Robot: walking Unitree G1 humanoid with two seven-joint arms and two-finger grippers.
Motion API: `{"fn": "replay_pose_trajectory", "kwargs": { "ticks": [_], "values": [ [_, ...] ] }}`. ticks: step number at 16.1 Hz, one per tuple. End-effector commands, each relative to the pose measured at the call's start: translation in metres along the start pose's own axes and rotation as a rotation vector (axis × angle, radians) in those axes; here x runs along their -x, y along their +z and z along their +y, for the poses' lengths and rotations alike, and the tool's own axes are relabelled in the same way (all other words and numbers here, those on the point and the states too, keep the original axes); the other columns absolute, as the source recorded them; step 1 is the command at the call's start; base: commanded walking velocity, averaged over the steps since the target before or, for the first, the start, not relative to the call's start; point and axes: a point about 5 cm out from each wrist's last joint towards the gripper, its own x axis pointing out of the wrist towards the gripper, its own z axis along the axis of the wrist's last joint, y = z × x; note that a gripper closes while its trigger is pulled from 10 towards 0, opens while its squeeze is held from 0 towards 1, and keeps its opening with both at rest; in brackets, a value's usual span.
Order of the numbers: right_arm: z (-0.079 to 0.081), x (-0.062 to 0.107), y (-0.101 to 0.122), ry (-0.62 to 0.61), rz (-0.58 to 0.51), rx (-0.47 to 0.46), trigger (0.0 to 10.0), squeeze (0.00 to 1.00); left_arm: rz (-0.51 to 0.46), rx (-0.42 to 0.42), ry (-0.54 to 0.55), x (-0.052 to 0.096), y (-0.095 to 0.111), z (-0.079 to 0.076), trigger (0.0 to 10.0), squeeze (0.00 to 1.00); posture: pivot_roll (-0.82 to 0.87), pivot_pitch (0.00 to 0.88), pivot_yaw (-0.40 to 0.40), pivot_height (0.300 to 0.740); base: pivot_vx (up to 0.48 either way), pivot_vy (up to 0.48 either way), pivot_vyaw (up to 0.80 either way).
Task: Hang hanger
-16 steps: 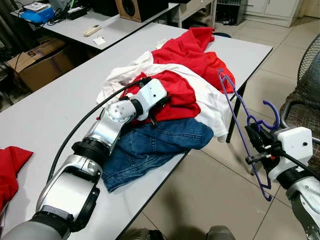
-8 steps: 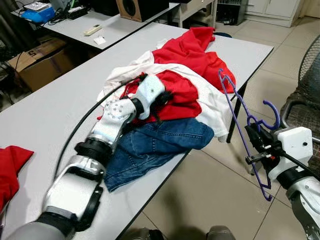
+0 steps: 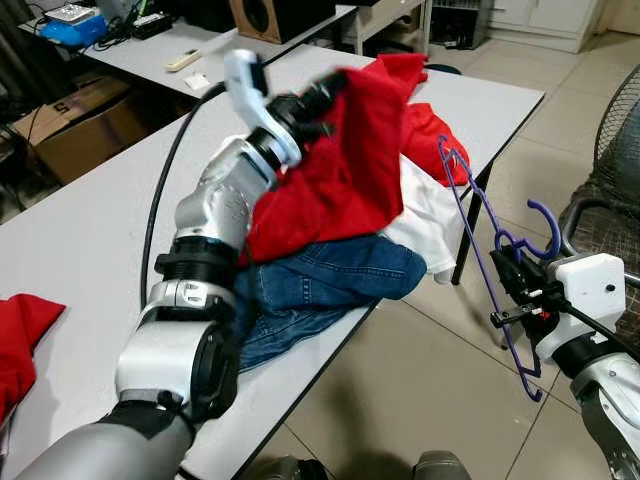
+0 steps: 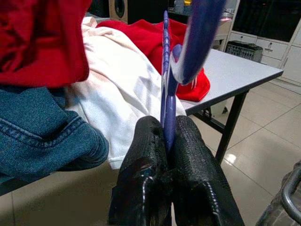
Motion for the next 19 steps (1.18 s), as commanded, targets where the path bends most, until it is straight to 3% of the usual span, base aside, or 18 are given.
{"fn": "replay_pose_trajectory", "kwargs": {
  "ticks": [1, 3, 5, 6, 7, 8, 9, 10, 11, 13, 17, 19],
  "values": [
    [0.003, -0.001, 0.001, 0.003, -0.017, 0.001, 10.0, 0.00, -0.017, 0.061, 0.019, -0.001, 0.009, 0.000, 0.0, 0.00, -0.30, 0.000, 0.198, 0.740, 0.000, 0.000, 0.00],
    [0.004, -0.001, 0.001, 0.003, -0.016, -0.001, 10.0, 0.00, 0.046, 0.037, -0.007, -0.002, 0.006, -0.005, 0.0, 0.00, -0.30, 0.000, 0.200, 0.740, 0.000, 0.000, 0.00],
    [0.004, -0.002, 0.001, 0.003, -0.017, -0.002, 10.0, 0.00, 0.205, -0.086, -0.144, -0.003, -0.001, -0.024, 0.0, 0.00, -0.29, 0.000, 0.201, 0.740, 0.000, 0.000, 0.00],
    [0.004, -0.002, 0.001, 0.004, -0.017, -0.002, 10.0, 0.00, 0.212, -0.077, -0.165, -0.003, 0.000, -0.028, 0.0, 0.00, -0.29, 0.000, 0.201, 0.740, 0.000, 0.000, 0.00],
    [0.004, -0.003, 0.002, 0.002, -0.019, -0.001, 10.0, 0.00, 0.005, 0.105, -0.164, -0.014, 0.032, -0.038, 0.0, 0.00, -0.29, 0.000, 0.203, 0.740, 0.000, 0.000, 0.00],
    [0.003, -0.003, 0.002, -0.003, -0.022, -0.001, 10.0, 0.00, -0.260, 0.366, -0.115, -0.017, 0.074, -0.035, 0.0, 0.00, -0.29, 0.000, 0.204, 0.740, 0.000, 0.000, 0.00],
    [0.002, -0.003, 0.002, -0.005, -0.022, -0.001, 10.0, 0.00, -0.383, 0.486, -0.003, -0.013, 0.091, -0.018, 0.0, 0.00, -0.29, 0.000, 0.205, 0.740, 0.000, 0.000, 0.00],
    [0.003, -0.003, 0.001, -0.007, -0.022, -0.003, 10.0, 0.00, -0.489, 0.577, 0.235, 0.004, 0.100, 0.019, 0.0, 0.00, -0.29, 0.000, 0.205, 0.740, 0.000, 0.000, 0.00],
    [0.003, -0.003, 0.001, -0.007, -0.020, -0.004, 10.0, 0.00, -0.453, 0.466, 0.444, 0.024, 0.090, 0.048, 0.0, 0.00, -0.29, 0.000, 0.204, 0.740, 0.000, 0.000, 0.00],
    [0.003, -0.003, 0.000, -0.007, -0.020, -0.006, 10.0, 0.00, -0.290, 0.291, 0.674, 0.055, 0.061, 0.078, 0.0, 0.00, -0.29, 0.000, 0.201, 0.740, 0.000, 0.000, 0.00],
    [0.003, -0.004, 0.001, -0.001, -0.020, -0.004, 10.0, 0.00, -0.146, 0.180, 0.899, 0.087, 0.027, 0.105, 0.0, 0.00, -0.28, 0.000, 0.192, 0.740, 0.000, 0.000, 0.00],
    [0.002, -0.004, 0.001, -0.002, -0.019, -0.001, 10.0, 0.00, -0.089, 0.071, 0.860, 0.089, 0.026, 0.105, 0.0, 0.00, -0.28, 0.000, 0.190, 0.740, 0.000, 0.000, 0.00]
  ]
}}
